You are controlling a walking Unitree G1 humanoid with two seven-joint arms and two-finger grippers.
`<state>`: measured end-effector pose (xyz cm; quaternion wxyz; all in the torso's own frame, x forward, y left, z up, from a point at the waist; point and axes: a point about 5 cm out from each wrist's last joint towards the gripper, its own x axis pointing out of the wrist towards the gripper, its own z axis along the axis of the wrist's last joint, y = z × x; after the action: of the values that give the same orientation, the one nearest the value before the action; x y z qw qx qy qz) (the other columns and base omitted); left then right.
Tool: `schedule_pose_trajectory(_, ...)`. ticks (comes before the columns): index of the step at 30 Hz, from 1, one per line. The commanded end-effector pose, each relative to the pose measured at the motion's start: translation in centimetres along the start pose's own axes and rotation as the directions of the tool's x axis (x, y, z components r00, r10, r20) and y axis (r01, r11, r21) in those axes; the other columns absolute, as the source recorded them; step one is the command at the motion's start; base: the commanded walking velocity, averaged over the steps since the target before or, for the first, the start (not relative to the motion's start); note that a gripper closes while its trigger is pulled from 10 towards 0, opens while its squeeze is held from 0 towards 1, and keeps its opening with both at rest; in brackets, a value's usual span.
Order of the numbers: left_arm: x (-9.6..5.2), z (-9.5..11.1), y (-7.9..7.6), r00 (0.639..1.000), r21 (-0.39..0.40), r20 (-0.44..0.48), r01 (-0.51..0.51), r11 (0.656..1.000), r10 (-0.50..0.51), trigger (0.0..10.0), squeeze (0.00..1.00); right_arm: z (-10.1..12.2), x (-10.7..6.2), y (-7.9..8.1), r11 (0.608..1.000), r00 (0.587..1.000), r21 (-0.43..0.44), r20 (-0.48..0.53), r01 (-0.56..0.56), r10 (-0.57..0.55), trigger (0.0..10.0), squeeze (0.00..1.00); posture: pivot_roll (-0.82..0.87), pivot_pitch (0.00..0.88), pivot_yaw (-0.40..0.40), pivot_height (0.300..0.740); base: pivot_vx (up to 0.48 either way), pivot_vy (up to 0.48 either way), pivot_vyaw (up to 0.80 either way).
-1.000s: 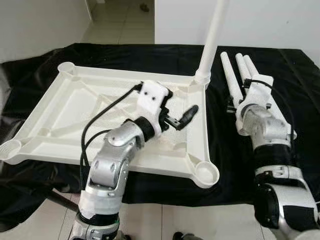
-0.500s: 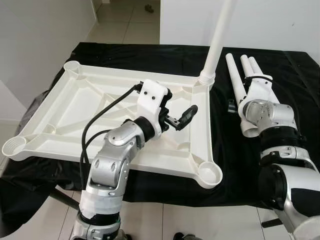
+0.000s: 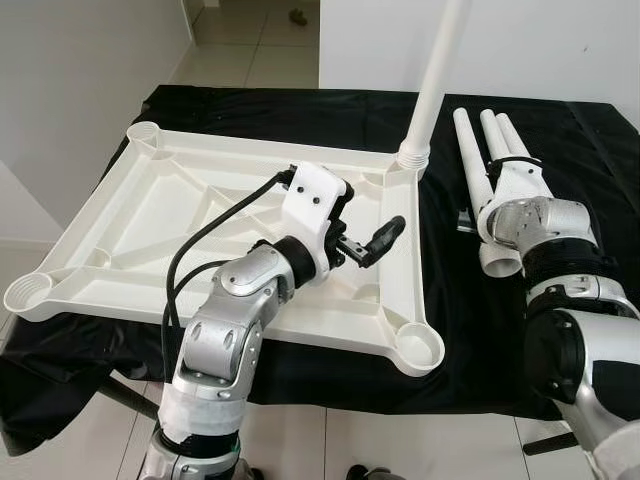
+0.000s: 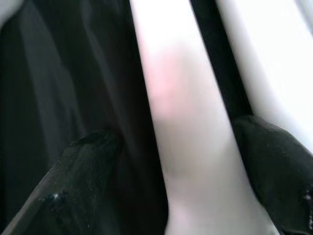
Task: Building children table
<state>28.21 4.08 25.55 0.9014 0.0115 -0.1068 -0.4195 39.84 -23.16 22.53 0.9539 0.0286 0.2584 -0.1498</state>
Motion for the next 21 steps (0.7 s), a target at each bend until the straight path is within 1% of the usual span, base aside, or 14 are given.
schedule_pose_trajectory(1, -0.2, -0.1, 0.0, 0.999, -0.001, -0.006, -0.046, 0.999, 0.046, 10.0, 0.0, -0.9, 0.3, 0.3, 1.0, 0.998, 0.014, -0.057, -0.013, 0.014, 10.0, 0.0, 0.03, 0.132, 0.013, 0.74, 0.0, 0.0, 0.0)
schedule_pose_trajectory(2, -0.2, 0.0, 0.0, 0.999, -0.002, -0.005, -0.046, 0.999, 0.046, 10.0, 0.0, -1.8, 0.6, 0.3, 1.0, 0.995, 0.014, -0.097, -0.012, 0.013, 10.0, 0.0, 0.03, 0.132, 0.013, 0.74, 0.0, 0.0, 0.0)
schedule_pose_trajectory(3, -0.2, 0.0, 0.0, 0.999, -0.002, -0.005, -0.046, 0.999, 0.046, 10.0, 0.0, -1.8, 0.6, 0.3, 1.0, 0.995, 0.014, -0.097, -0.012, 0.013, 10.0, 0.0, 0.03, 0.132, 0.013, 0.74, 0.0, 0.0, 0.0)
schedule_pose_trajectory(4, -0.2, 0.0, 0.0, 0.999, -0.001, -0.005, -0.048, 0.999, 0.048, 10.0, 0.0, -2.6, 0.8, 0.3, 1.0, 0.992, 0.011, -0.125, -0.008, 0.009, 10.0, 0.0, 0.03, 0.124, 0.011, 0.74, 0.0, 0.0, 0.0)
schedule_pose_trajectory(5, -0.1, 0.0, 0.0, 0.999, -0.002, -0.003, -0.048, 0.999, 0.048, 10.0, 0.0, -3.2, 1.0, 0.4, 1.0, 0.989, 0.014, -0.15, -0.014, 0.016, 9.0, 0.0, 0.03, 0.124, 0.011, 0.74, 0.0, 0.0, 0.0)
schedule_pose_trajectory(6, -0.1, 0.0, 0.0, 0.999, -0.002, -0.003, -0.048, 0.999, 0.048, 10.0, 0.0, -3.2, 1.0, 0.4, 1.0, 0.989, 0.014, -0.15, -0.014, 0.016, 9.0, 0.0, 0.03, 0.124, 0.011, 0.74, 0.0, 0.0, 0.0)
schedule_pose_trajectory(7, -0.1, 0.0, -0.1, 0.999, -0.002, 0.0, -0.049, 0.999, 0.049, 10.0, 0.0, -3.6, 1.1, 0.5, 1.0, 0.986, 0.021, -0.167, -0.02, 0.024, 2.1, 0.0, 0.03, 0.119, 0.01, 0.74, 0.0, 0.0, 0.0)
schedule_pose_trajectory(8, -0.1, 0.0, -0.1, 0.999, -0.002, 0.0, -0.049, 0.999, 0.049, 10.0, 0.0, -3.6, 1.1, 0.5, 1.0, 0.986, 0.021, -0.167, -0.02, 0.024, 2.1, 0.0, 0.03, 0.119, 0.01, 0.74, 0.0, 0.0, 0.0)
schedule_pose_trajectory(9, 0.0, 0.1, 0.0, 0.999, -0.003, 0.003, -0.052, 0.999, 0.052, 10.0, 0.0, -3.7, 1.2, 0.6, 1.0, 0.986, 0.012, -0.163, -0.027, 0.028, 0.0, 0.0, 0.03, 0.119, 0.01, 0.74, 0.0, 0.0, 0.0)
schedule_pose_trajectory(13, 0.0, 0.2, 0.0, 0.998, -0.001, 0.009, -0.058, 0.998, 0.058, 10.0, 0.0, -3.2, 1.1, 1.0, 0.999, 0.989, 0.013, -0.138, -0.05, 0.052, 0.0, 0.0, 0.04, 0.11, 0.009, 0.74, 0.0, 0.0, 0.0)
schedule_pose_trajectory(15, 0.1, 0.3, 0.1, 0.998, 0.006, 0.012, -0.062, 0.998, 0.062, 10.0, 0.0, -2.8, 1.0, 1.2, 0.998, 0.991, -0.001, -0.116, -0.065, 0.064, 0.0, 0.0, 0.04, 0.11, 0.009, 0.74, 0.0, 0.0, 0.0)
schedule_pose_trajectory(18, 0.1, 0.3, 0.1, 0.998, 0.003, 0.014, -0.064, 0.998, 0.064, 10.0, 0.0, -2.5, 1.0, 1.3, 0.998, 0.992, -0.002, -0.106, -0.066, 0.065, 0.0, 0.0, 0.04, 0.108, 0.009, 0.74, 0.0, 0.0, 0.0)
schedule_pose_trajectory(20, 0.1, 0.3, 0.1, 0.998, 0.003, 0.013, -0.065, 0.998, 0.065, 10.0, 0.0, -1.7, 0.8, 1.5, 0.997, 0.995, -0.004, -0.071, -0.073, 0.073, 0.0, 0.0, 0.04, 0.108, 0.009, 0.74, 0.0, 0.0, 0.0)
schedule_pose_trajectory(21, 0.2, 0.2, 0.2, 0.998, 0.008, 0.009, -0.068, 0.998, 0.068, 10.0, 0.0, -1.1, 0.6, 1.7, 0.996, 0.995, 0.007, -0.034, -0.094, 0.094, 0.0, 0.0, 0.04, 0.11, 0.008, 0.74, 0.0, 0.0, 0.0)
